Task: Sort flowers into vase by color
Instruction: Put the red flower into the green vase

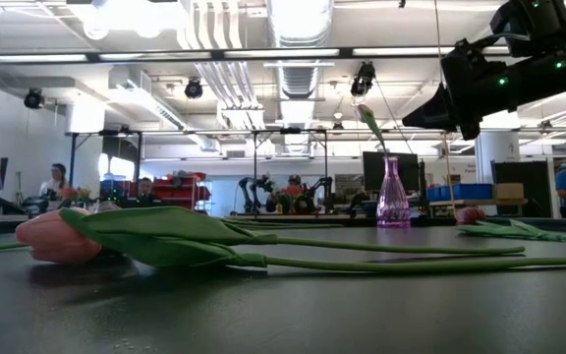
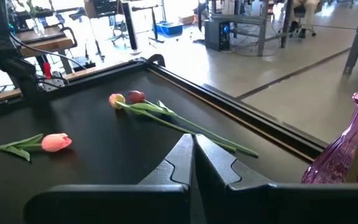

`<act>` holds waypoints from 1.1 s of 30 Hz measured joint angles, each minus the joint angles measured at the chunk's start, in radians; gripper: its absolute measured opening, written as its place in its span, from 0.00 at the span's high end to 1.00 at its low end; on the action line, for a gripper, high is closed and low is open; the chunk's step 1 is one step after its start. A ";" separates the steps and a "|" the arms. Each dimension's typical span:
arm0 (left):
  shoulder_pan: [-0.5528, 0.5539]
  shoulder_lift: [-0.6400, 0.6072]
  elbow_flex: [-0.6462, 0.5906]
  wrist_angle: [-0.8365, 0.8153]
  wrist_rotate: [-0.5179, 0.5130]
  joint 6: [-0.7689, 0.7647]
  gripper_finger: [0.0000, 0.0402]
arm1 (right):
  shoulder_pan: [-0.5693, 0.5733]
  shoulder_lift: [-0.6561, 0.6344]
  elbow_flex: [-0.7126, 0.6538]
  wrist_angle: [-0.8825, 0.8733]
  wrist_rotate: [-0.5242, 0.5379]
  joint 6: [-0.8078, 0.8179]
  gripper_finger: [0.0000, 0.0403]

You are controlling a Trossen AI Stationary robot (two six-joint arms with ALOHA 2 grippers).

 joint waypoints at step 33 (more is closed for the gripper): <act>0.077 -0.134 -0.163 0.216 0.088 0.015 1.00 | 0.000 0.000 0.000 0.002 0.025 0.026 0.98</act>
